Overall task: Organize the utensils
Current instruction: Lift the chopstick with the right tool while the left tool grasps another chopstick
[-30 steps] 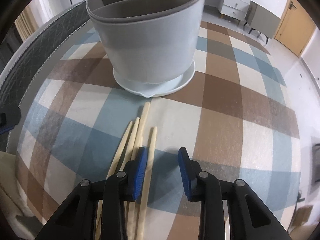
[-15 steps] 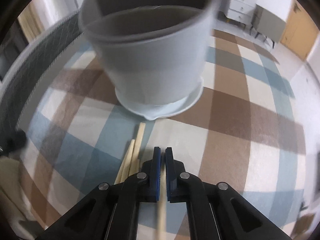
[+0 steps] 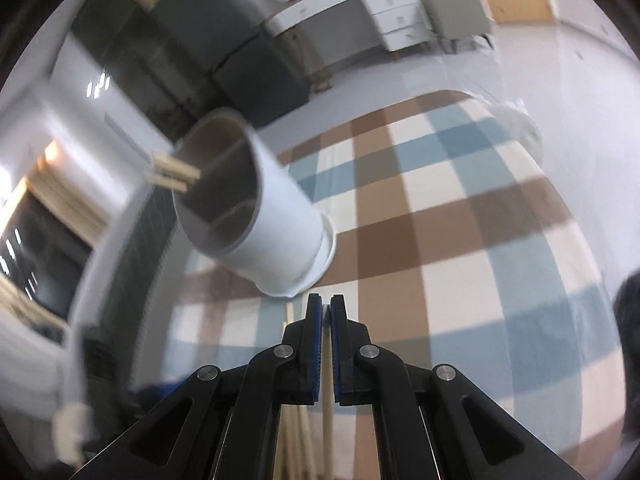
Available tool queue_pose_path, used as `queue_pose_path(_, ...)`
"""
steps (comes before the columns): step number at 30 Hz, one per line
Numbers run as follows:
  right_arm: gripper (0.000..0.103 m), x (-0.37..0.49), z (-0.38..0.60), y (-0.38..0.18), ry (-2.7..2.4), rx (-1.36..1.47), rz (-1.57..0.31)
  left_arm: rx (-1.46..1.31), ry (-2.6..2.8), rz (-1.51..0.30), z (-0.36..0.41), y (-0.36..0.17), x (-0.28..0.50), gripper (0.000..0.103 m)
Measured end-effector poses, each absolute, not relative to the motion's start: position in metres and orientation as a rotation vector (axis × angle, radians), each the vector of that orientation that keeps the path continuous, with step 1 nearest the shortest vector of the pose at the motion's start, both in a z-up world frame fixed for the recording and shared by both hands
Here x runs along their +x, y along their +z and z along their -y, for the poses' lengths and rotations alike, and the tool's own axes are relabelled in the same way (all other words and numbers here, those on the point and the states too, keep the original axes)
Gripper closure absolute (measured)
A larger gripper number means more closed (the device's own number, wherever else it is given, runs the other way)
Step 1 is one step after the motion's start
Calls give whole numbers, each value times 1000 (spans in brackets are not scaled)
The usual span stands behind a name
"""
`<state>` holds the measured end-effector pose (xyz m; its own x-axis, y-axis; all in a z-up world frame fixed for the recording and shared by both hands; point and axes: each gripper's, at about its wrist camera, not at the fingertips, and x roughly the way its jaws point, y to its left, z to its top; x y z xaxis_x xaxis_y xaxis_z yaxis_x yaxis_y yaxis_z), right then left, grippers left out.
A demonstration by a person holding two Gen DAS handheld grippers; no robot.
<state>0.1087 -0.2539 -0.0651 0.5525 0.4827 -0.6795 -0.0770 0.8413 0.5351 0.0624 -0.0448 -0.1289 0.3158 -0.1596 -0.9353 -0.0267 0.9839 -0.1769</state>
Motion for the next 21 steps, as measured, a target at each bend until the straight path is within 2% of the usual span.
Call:
queue_pose_path(13, 100, 77, 275, -43, 351, 516, -836, 0, -31, -1301, 62, -148, 62, 12)
queue_pose_path(21, 100, 77, 280, -40, 353, 536, -812, -33, 10, -1293, 53, -148, 69, 12)
